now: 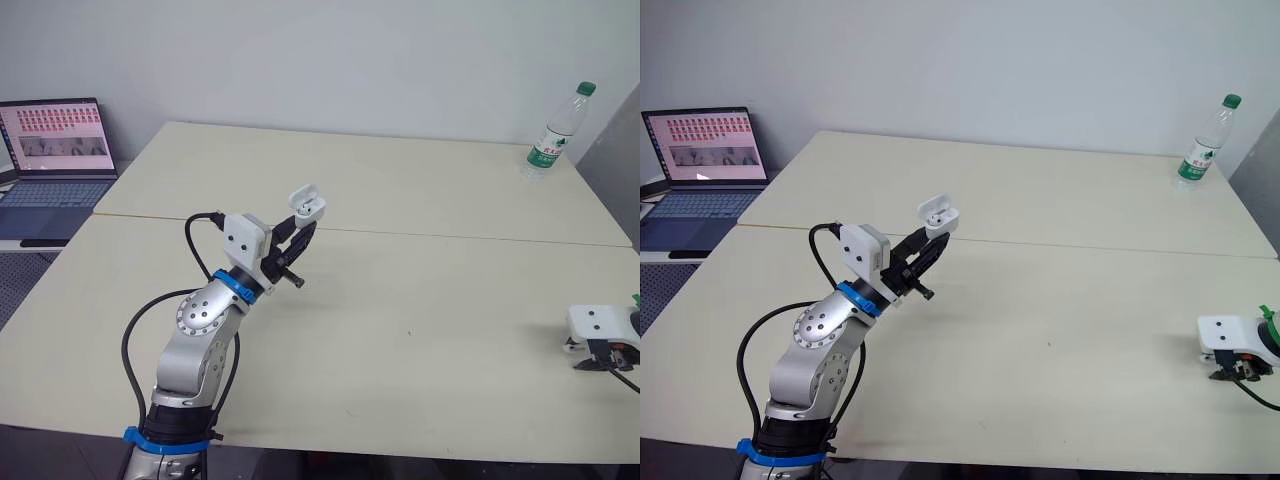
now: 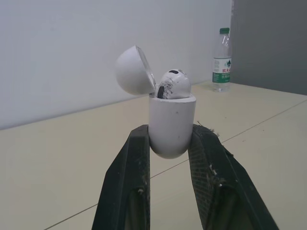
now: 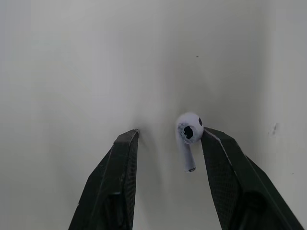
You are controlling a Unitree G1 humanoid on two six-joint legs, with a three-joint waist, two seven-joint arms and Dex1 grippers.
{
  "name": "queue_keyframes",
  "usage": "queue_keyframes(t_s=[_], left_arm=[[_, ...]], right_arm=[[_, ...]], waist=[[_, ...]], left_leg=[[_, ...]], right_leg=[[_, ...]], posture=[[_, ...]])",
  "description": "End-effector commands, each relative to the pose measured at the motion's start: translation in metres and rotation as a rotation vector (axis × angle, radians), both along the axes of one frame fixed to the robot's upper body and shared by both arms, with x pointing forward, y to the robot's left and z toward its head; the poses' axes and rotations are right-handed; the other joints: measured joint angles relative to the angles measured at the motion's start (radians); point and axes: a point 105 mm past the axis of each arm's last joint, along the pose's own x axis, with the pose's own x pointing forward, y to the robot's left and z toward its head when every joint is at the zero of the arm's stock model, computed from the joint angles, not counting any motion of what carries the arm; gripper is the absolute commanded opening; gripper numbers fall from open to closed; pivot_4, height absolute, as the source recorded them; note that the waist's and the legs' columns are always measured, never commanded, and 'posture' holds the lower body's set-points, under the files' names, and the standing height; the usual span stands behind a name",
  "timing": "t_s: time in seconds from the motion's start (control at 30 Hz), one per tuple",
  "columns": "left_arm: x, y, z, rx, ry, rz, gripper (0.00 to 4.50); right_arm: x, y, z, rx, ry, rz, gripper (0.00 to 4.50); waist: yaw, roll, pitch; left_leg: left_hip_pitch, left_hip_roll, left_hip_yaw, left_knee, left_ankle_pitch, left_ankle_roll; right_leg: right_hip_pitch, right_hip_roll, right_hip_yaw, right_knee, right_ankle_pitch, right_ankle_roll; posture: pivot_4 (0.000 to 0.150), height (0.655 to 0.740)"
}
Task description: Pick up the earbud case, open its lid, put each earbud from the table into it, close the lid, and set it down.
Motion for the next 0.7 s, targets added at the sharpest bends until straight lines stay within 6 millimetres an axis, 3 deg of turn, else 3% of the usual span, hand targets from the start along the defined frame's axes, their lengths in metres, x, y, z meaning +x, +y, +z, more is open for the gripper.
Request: queue_keyframes(t_s=[0.03,0.47,0.7], left_arm=[[-0.0046,-0.0036,0.0131,-0.013,-0.060,-0.016,0.76],[-0.0041,-0.0068,0.0112,-0.020,-0.056,-0.025,0.76],[-0.0029,-0.0079,0.0112,-0.021,-0.058,-0.029,0.76]], right_arm=[[-0.0069,-0.0016,0.0043,-0.003,0.025,-0.008,2.05],[-0.0159,0.0008,0.0107,0.009,0.031,-0.028,2.05],[-0.0104,0.0014,0.0108,0.016,0.008,-0.058,2.05]], waist=[[0.000,0.001,0.001],[-0.001,0.004,0.002],[-0.003,0.005,0.003]], left_leg=[[0.000,0.000,0.000,0.000,0.000,0.000],[0.000,0.000,0.001,0.000,0.000,0.000],[0.000,0.000,0.002,0.000,0.000,0.000]], right_leg=[[0.000,0.000,0.000,0.000,0.000,0.000],[-0.001,0.000,0.001,0.000,-0.002,0.004],[-0.002,0.001,0.002,0.001,-0.002,0.004]], posture=[[0.150,0.7400],[0.150,0.7400],[0.150,0.7400]])
